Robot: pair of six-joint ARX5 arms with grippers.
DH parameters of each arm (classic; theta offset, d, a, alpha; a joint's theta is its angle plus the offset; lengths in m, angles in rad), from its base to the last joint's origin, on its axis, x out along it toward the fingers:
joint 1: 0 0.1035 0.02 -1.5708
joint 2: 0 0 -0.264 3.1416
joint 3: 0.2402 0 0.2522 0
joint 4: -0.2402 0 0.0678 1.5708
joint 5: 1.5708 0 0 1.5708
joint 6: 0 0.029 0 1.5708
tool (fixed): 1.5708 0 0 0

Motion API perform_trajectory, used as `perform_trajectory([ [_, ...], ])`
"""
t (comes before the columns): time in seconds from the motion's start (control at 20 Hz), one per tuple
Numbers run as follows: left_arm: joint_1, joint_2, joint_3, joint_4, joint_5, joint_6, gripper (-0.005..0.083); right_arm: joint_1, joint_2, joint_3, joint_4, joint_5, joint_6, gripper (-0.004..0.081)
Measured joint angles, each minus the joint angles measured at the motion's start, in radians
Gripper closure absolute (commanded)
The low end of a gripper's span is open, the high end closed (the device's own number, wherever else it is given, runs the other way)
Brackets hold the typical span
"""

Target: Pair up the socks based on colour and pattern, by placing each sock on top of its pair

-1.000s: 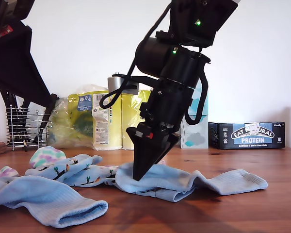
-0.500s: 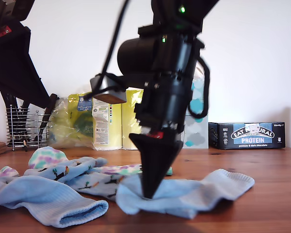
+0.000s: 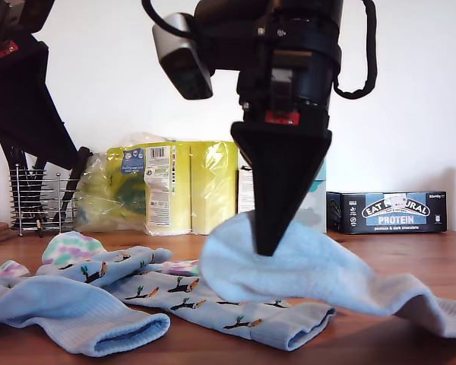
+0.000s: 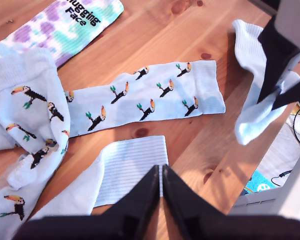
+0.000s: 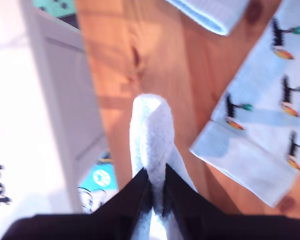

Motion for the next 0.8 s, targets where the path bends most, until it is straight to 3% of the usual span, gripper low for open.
perform_trajectory([
  [0.05,0.0,0.0,0.0,0.0,0.0,0.0,0.0794,0.004,0.0,0.0,0.007,-0.003,0.001,0.0518],
  [0.1,0.0,0.0,0.0,0.0,0.0,0.0,0.0794,0.006,0.0,0.0,0.007,-0.003,0.014,0.0488],
  [0.25,0.0,0.0,0.0,0.009,0.0,0.0,0.0794,0.01,0.0,0.0,-0.031,-0.003,0.061,0.0487],
  [0.45,0.0,0.055,0.0,0.128,0.005,0.004,0.0794,-0.019,0.0,0.0,-0.078,-0.004,0.148,0.0492],
  [0.65,-0.005,0.236,0.0,0.287,0.101,0.03,0.0794,-0.08,0.0,0.0,-0.082,-0.017,0.351,0.0751],
  [0.8,-0.029,0.363,0.0,0.395,0.153,0.038,0.0794,-0.122,-0.004,0.0,-0.048,-0.011,0.517,0.0783],
])
